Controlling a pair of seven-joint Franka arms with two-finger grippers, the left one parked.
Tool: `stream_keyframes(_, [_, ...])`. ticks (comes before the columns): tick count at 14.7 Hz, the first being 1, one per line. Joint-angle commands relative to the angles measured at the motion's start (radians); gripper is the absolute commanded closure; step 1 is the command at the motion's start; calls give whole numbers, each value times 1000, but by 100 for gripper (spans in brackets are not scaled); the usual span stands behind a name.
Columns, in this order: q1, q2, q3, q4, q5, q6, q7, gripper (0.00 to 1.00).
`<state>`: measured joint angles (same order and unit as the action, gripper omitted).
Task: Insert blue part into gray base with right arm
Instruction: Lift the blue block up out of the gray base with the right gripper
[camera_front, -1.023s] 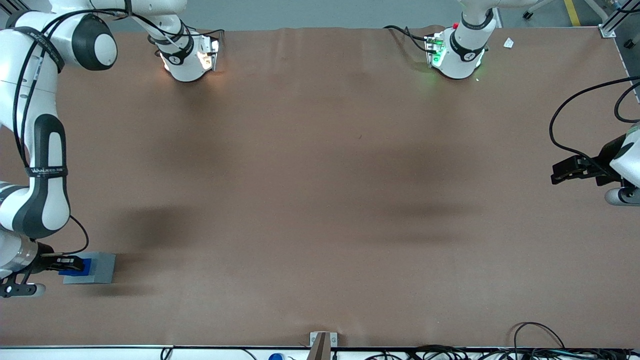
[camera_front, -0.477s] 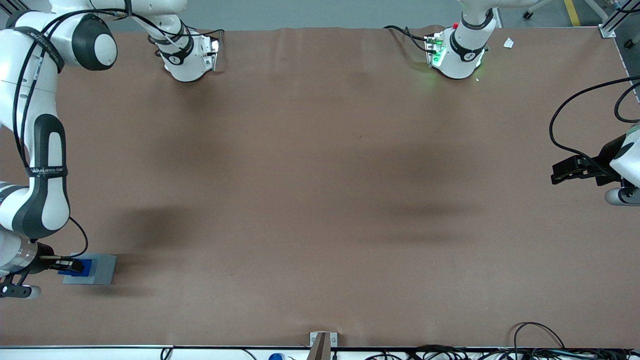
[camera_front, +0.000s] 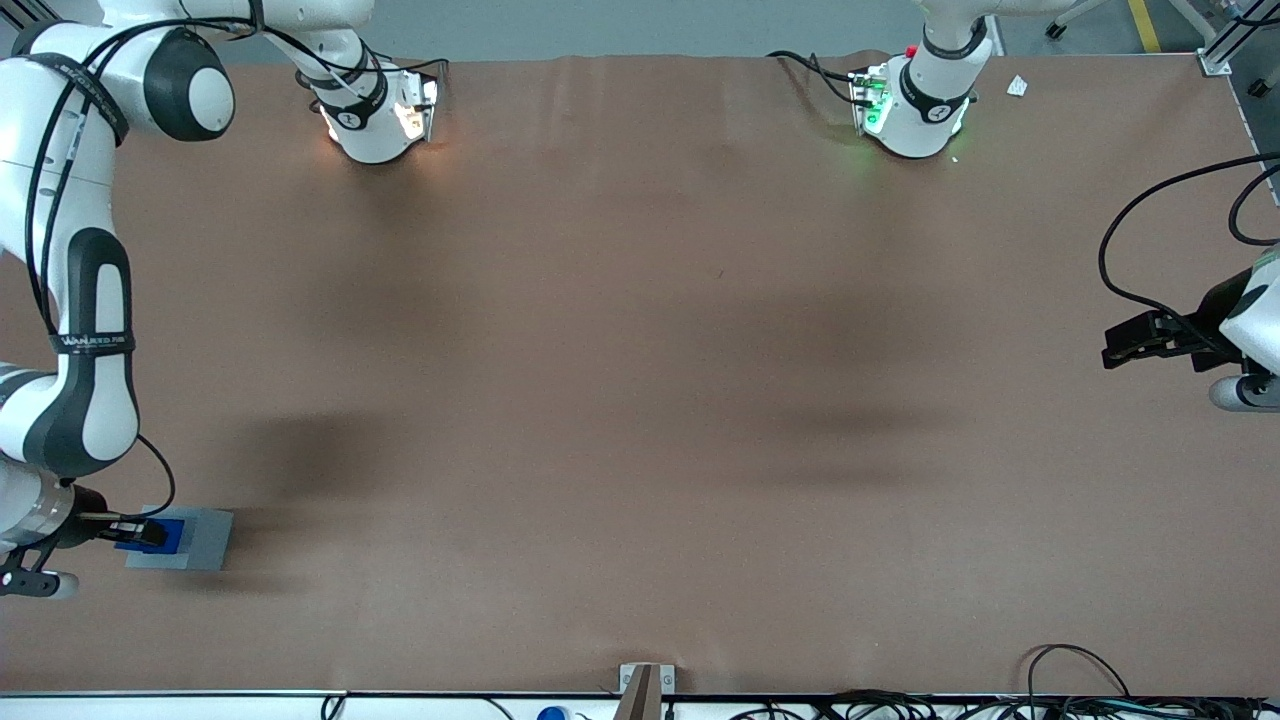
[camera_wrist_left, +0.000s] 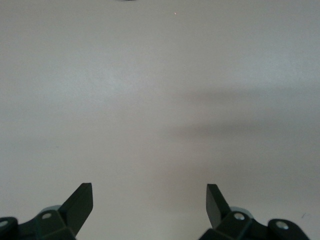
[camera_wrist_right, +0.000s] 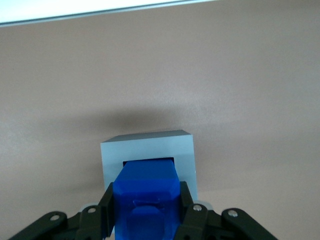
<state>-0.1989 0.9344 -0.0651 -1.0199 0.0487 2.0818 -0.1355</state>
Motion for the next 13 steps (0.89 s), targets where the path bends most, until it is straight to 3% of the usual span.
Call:
stream_keyframes(1, [-10, -29, 10, 23, 0, -22, -36, 99])
stream_keyframes(5, [12, -42, 8, 130, 0, -181, -35, 99])
stream_keyframes(10, [87, -85, 16, 139, 5, -347, -32, 99])
stream_keyframes(13, [157, -103, 16, 136, 11, -478, 64, 100])
